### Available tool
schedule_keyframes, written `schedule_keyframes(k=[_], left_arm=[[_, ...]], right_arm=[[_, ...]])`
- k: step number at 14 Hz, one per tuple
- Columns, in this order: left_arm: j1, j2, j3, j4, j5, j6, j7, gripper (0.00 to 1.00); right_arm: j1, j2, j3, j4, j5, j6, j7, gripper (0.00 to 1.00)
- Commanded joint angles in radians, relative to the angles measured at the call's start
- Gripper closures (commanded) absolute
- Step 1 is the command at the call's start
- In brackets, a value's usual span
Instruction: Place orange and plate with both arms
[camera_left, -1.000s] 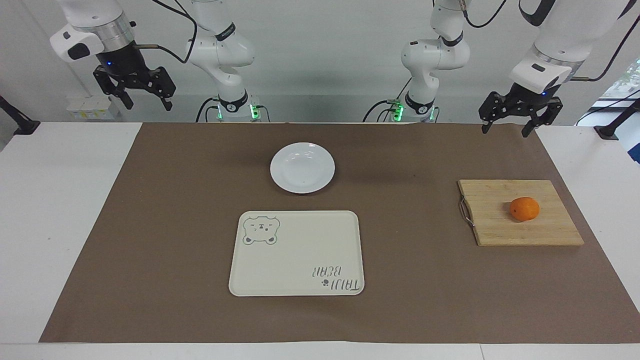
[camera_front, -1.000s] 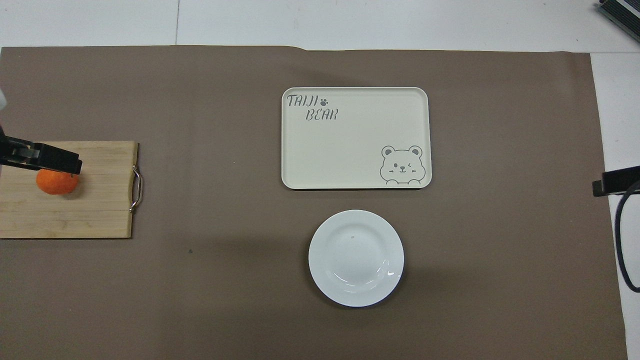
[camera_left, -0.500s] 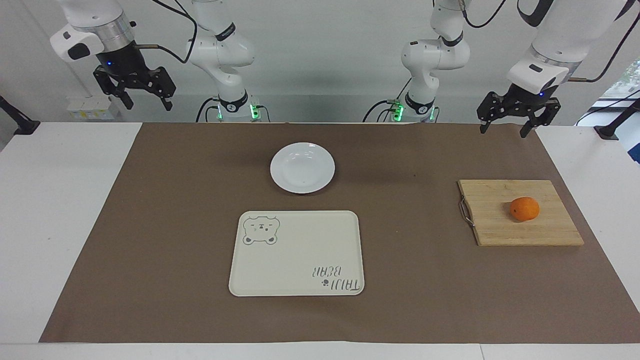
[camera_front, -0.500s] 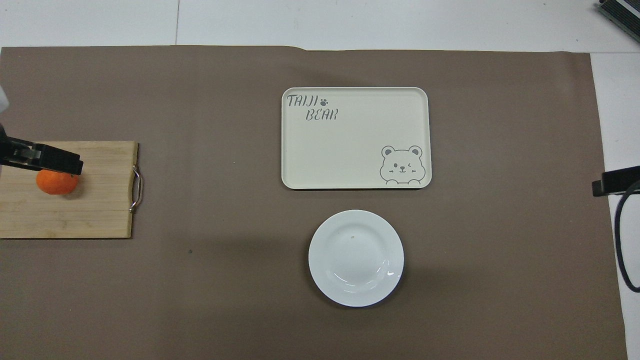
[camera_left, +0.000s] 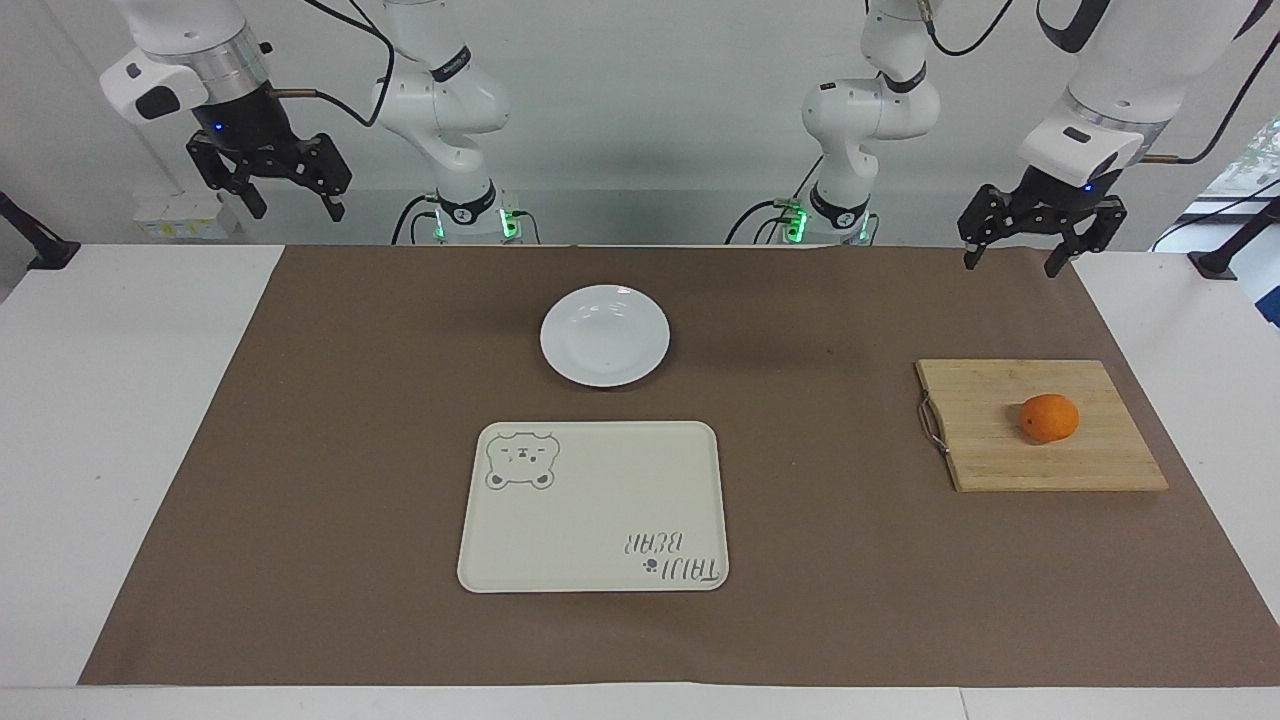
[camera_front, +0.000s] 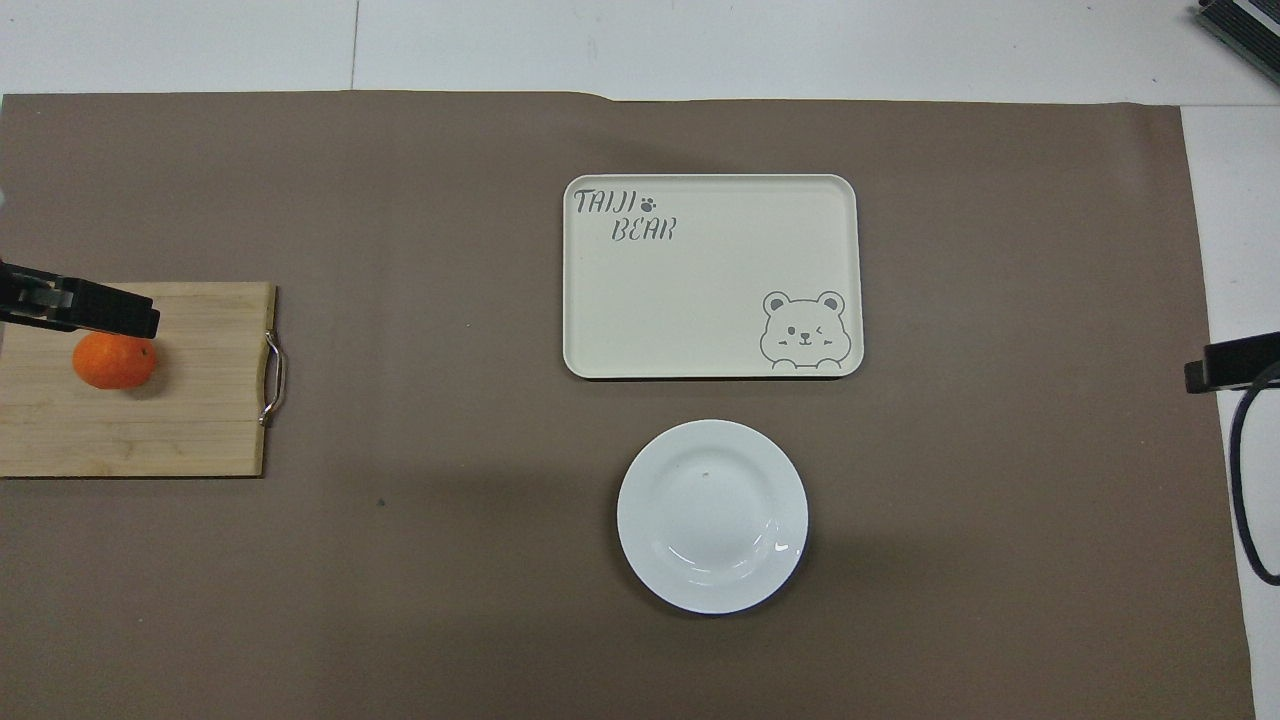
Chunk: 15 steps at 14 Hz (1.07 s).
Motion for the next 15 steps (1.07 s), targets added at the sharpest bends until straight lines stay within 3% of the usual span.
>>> schedule_keyframes(k=[1,7,10,15], left_arm=[[0.029,-0.018,0.001,-0.038,-0.011,0.04,0.016,0.0],[0.122,-0.011,0.003,-0.176,-0.012,0.214,0.137,0.0],[0.181,0.044,0.003,-0.187,-0.012,0.282,0.188,0.0],[0.222,0.106,0.003,-0.293,-0.012,0.444,0.214,0.0]], right_arm=[[-0.007,-0.002,0.007,0.006,-0.005,-0.005,0.008,0.0],[-0.007,-0.002,0.007,0.006,-0.005,-0.005,0.008,0.0],[-0.007,-0.002,0.007,0.006,-0.005,-0.005,0.008,0.0],[-0.007,-0.002,0.008,0.006,-0.005,-0.005,0.008,0.0]])
